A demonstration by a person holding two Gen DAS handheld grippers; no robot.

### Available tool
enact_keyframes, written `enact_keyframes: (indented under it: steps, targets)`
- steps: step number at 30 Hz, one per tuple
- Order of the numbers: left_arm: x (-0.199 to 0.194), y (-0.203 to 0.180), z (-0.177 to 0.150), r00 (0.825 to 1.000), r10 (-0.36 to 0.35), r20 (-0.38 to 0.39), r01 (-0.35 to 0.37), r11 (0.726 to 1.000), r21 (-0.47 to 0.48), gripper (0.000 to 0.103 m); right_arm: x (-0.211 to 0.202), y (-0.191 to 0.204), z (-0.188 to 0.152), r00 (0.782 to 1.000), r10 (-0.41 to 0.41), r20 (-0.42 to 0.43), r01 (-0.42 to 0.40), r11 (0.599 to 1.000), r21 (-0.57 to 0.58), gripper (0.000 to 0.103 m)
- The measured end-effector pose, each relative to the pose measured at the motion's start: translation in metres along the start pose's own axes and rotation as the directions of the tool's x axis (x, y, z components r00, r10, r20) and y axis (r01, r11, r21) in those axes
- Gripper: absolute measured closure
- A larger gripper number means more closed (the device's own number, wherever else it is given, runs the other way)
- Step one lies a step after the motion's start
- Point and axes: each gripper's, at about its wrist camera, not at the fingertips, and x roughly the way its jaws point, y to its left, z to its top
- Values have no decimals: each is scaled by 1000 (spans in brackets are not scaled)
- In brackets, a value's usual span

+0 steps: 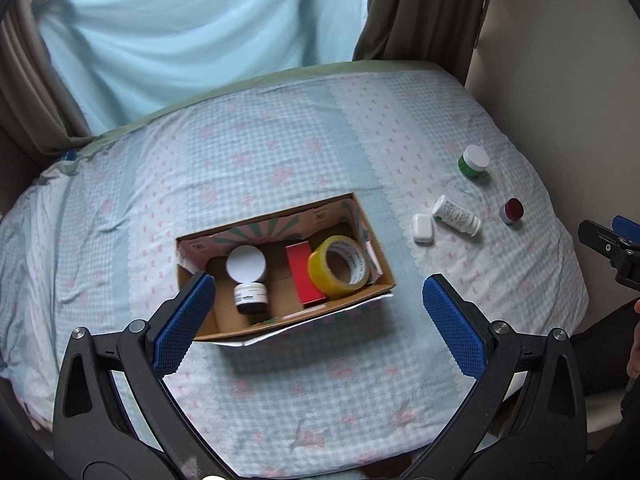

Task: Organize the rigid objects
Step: 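Move both tools back toward the remaining items on the bed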

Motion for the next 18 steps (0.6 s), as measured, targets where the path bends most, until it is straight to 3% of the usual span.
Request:
enact_keyframes:
  steps: [10, 14, 18]
  targets:
    - [27, -150, 19, 999, 16, 33, -13, 995, -103, 0, 23, -137, 35, 994, 73, 78, -66, 994, -92, 0]
    - [50, -190, 27, 1000, -3, 20, 5, 993, -117, 0, 48, -168, 41, 992, 98, 81, -89, 990, -107, 0]
    - [92, -218, 32, 1000, -20, -20, 17, 992, -126, 0, 89, -186, 41, 997, 58, 58, -51, 991, -123, 0]
